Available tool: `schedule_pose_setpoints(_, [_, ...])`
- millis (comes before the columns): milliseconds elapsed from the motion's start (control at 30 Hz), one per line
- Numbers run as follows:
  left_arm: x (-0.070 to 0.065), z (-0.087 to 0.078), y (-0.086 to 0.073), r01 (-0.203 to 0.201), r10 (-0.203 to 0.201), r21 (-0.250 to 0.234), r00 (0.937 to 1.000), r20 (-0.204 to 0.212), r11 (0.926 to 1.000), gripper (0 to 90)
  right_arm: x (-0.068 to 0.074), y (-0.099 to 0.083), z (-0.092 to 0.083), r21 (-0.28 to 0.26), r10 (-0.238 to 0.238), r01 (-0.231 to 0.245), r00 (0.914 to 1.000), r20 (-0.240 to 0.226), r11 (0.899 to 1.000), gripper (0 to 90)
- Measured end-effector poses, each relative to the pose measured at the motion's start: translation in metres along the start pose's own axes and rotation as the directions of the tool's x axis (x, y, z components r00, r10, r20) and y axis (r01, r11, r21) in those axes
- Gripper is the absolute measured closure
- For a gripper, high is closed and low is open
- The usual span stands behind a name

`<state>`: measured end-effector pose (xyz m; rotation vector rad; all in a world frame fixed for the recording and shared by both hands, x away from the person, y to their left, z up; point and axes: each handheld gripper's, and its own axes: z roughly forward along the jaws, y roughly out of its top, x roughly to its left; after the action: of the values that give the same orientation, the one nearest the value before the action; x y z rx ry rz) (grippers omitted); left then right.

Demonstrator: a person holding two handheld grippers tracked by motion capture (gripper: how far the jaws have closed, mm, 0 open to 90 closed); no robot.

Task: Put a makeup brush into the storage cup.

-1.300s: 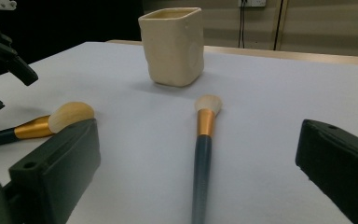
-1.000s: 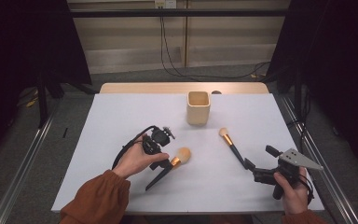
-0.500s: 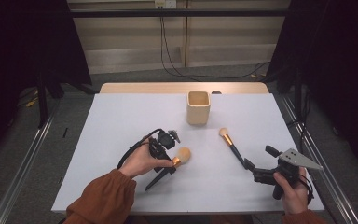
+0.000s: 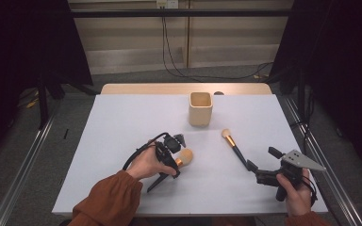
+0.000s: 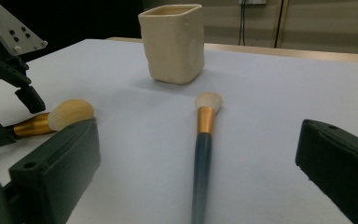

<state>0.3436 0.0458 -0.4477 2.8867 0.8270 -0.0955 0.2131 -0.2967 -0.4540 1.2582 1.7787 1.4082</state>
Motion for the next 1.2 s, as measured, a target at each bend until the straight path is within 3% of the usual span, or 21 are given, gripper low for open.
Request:
schedule_pose_setpoints(133, [-0.0039, 0.0023, 0.0017, -0.03, 0.03, 0.005, 0.9991, -0.031, 0.9995, 23.6, -0.0001, 0.0, -0.0002, 0.0, -0.007, 0.007, 1.0, 0.0, 1.0, 0.0])
schedule_pose_setpoints(233, [-0.0047, 0.0026, 0.0021, -0.024, 0.024, 0.008, 0.9984, -0.052, 0.9997, 27.9, -0.0001, 0.0, -0.0001, -0.001, -0.005, 0.005, 1.0, 0.002, 1.0, 0.0])
schedule_pose_setpoints(433, [-0.0038, 0.0013, 0.0016, 0.0, 0.0, 0.006, 0.9987, -0.051, 1.0, 33.5, -0.0001, 0.0, -0.0003, -0.002, -0.008, 0.008, 1.0, 0.003, 1.0, 0.0])
schedule_pose_setpoints(533, [-0.0022, 0.0002, 0.001, 0.029, -0.029, -0.001, 0.9983, -0.051, 0.9996, 42.0, 0.0002, 0.0, -0.0006, -0.002, -0.008, 0.008, 1.0, 0.004, 1.0, 0.0])
schedule_pose_setpoints(700, [-0.0045, -0.0004, 0.002, 0.035, -0.034, 0.012, 0.998, -0.052, 0.9993, 46.2, 0.0, 0.0, -0.0003, -0.002, -0.008, 0.008, 1.0, 0.004, 1.0, 0.0])
schedule_pose_setpoints(1033, [-0.008, -0.0012, 0.0074, 0.024, -0.022, 0.055, 0.9988, -0.043, 0.9982, 64.3, 0.0008, 0.0, 0.0002, 0.001, -0.012, 0.012, 0.9999, 0.004, 1.0, 0.0])
schedule_pose_setpoints(1200, [-0.0025, -0.0016, 0.0075, 0.049, -0.048, 0.055, 0.9986, -0.023, 0.9973, 70.5, 0.0007, -0.0001, -0.0002, 0.002, -0.01, 0.01, 0.9999, 0.005, 1.0, 0.0])
